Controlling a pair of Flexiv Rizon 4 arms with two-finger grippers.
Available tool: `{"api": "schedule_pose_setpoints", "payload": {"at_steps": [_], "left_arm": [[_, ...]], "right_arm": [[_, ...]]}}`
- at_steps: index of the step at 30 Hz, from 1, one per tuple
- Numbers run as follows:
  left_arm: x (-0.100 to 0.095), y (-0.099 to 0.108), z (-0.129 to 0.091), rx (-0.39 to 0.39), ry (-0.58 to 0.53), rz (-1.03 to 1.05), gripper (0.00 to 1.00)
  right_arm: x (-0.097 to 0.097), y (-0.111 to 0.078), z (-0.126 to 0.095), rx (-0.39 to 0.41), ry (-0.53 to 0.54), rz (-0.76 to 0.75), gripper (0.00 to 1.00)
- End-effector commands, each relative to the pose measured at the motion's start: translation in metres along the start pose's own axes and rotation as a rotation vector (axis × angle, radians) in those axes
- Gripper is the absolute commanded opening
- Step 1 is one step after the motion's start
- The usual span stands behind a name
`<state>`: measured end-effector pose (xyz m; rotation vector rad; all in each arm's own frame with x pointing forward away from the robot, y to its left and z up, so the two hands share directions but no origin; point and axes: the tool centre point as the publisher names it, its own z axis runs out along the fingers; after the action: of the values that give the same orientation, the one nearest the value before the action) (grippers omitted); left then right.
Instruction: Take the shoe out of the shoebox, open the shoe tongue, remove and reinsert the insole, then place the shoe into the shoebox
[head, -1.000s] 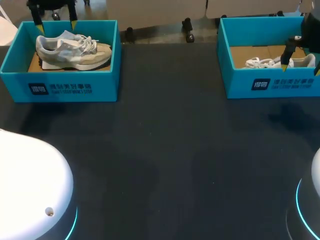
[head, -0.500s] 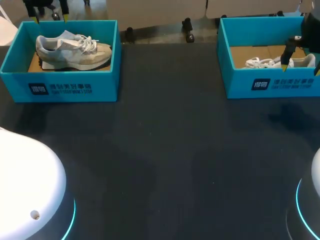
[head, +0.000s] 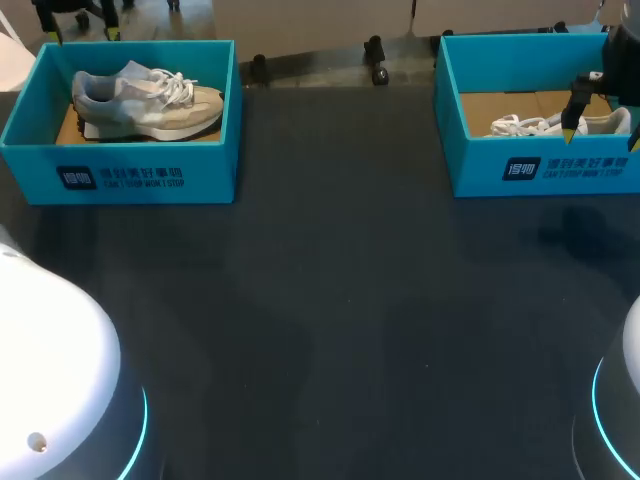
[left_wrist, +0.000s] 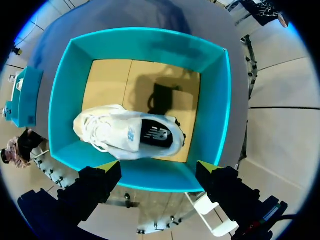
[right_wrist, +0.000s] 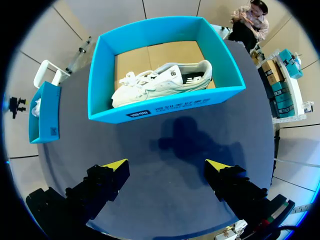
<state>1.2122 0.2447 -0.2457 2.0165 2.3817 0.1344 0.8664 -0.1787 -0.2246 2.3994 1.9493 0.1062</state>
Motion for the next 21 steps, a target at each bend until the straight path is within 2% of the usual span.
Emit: {"api": "schedule_pose_setpoints", "payload": {"at_steps": [1, 13, 21], "left_arm": [[0.002, 0.025, 0.008, 0.037, 0.003, -0.019, 1.0], [0.01, 0.026, 0.015, 0.074, -0.016, 0.083, 1.0], [0.022, 0.01, 0.024, 0.058, -0.016, 0.16, 1.0]], "right_arm": [[0.0, 0.0, 0.0, -0.001, 0.001, 0.0, 1.0], [0.0, 0.0, 0.0, -0.001, 0.001, 0.0, 1.0], [0.0, 0.0, 0.0, -0.001, 0.001, 0.0, 1.0]]}}
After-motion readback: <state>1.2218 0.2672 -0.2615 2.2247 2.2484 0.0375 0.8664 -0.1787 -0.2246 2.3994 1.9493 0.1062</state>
